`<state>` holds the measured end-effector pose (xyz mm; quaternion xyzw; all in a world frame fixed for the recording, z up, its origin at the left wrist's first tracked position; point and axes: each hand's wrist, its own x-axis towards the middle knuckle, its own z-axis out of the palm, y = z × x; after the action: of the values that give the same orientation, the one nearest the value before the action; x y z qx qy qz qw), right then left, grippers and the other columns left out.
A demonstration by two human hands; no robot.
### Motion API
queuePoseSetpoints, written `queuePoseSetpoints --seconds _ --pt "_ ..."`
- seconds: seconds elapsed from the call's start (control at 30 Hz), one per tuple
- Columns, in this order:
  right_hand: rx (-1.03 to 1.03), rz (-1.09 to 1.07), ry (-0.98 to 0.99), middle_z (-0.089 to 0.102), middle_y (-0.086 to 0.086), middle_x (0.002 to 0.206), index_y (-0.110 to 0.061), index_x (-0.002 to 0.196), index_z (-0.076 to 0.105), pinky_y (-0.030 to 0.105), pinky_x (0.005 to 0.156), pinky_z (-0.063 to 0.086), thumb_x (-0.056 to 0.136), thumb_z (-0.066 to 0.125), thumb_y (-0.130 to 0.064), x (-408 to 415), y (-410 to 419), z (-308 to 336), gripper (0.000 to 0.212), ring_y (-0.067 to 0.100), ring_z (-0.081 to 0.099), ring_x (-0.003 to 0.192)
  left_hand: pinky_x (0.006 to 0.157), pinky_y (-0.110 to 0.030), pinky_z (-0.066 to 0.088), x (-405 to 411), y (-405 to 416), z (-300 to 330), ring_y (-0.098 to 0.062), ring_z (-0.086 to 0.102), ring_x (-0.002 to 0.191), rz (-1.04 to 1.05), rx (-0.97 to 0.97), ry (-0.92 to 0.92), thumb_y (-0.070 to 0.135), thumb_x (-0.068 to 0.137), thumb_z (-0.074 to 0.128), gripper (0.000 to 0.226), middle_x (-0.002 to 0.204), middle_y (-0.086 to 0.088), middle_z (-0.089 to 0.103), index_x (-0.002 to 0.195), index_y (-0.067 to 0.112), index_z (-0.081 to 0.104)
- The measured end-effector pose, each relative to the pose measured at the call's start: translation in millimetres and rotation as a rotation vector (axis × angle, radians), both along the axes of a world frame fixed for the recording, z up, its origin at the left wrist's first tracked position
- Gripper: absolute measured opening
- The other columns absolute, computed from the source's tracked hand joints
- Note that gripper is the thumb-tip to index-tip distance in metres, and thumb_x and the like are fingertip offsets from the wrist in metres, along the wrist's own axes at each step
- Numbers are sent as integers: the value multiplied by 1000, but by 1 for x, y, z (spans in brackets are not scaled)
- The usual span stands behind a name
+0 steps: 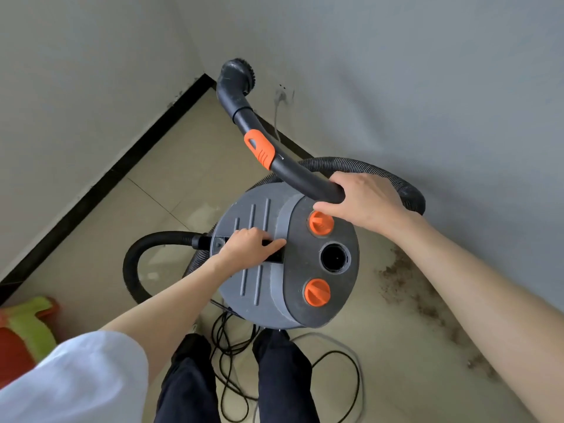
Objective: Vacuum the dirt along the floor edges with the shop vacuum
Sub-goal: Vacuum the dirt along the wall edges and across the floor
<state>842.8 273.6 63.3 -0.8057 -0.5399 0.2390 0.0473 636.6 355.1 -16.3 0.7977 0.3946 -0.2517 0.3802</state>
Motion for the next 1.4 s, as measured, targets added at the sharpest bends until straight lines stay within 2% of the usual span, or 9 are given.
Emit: queuePoseSetpoints --seconds 0.07,0.13,0.27,0.47,0.7,0.9,1.07,1.2,1.4 --pt "48 14 -59 57 -6 81 -25 87 51 30 65 31 83 60 -56 -7 12 10 32 20 52 79 52 -24 33 -7 -1 7 -16 45 58 61 -29 -77 38 97 45 34 64 1 51 83 13 62" --pt "113 28 -124 63 0 84 -19 90 59 30 66 29 84 59 -54 -17 24 23 35 24 57 83 63 -23 44 -17 3 19 -15 58 73 144 -81 -146 30 98 45 26 91 0 66 106 15 65" --pt "182 -59 -89 57 -2 75 -15 90 58 30 64 29 85 59 -52 -46 53 64 37 25 52 74 86 -23 42 -35 25 55 -20 57 108 251 -36 -246 24 97 47 28 121 -3 63 121 16 60" --pt "371 -288 233 62 5 69 -14 77 59 34 62 43 86 63 -44 -96 89 141 32 21 58 66 98 -28 42 -65 72 137 -15 53 113 310 60 -578 20 91 60 42 130 -3 55 131 15 49" --pt "641 -477 629 66 4 67 -9 74 63 33 65 53 91 62 -27 -178 95 225 25 15 61 61 110 -32 32 -104 83 244 -10 38 132 98 4 -827 29 85 67 66 144 2 42 143 17 37" --pt "825 -648 938 64 6 63 -6 81 61 24 53 51 93 58 -30 -234 94 295 27 15 59 53 97 -28 48 -139 68 311 -10 62 107 128 -172 -996 18 84 69 47 118 -4 65 127 9 51" --pt "860 -809 1101 64 8 72 -7 87 61 26 58 52 93 56 -33 -256 70 301 27 17 60 61 78 -15 52 -167 48 334 -9 68 92 82 -252 -996 14 85 67 37 107 -7 69 119 8 54" --pt "823 -796 1206 64 8 73 -7 89 62 26 58 53 93 59 -30 -263 39 305 23 17 61 63 83 -16 51 -175 24 340 -9 67 97 11 -317 -927 17 84 68 38 112 -5 68 118 11 53" --pt "747 -642 1049 64 10 78 -5 84 62 27 58 50 94 58 -23 -264 -13 298 21 18 58 64 90 -30 53 -174 8 353 -16 66 97 -292 -266 -639 6 88 62 34 106 -2 68 120 13 55"
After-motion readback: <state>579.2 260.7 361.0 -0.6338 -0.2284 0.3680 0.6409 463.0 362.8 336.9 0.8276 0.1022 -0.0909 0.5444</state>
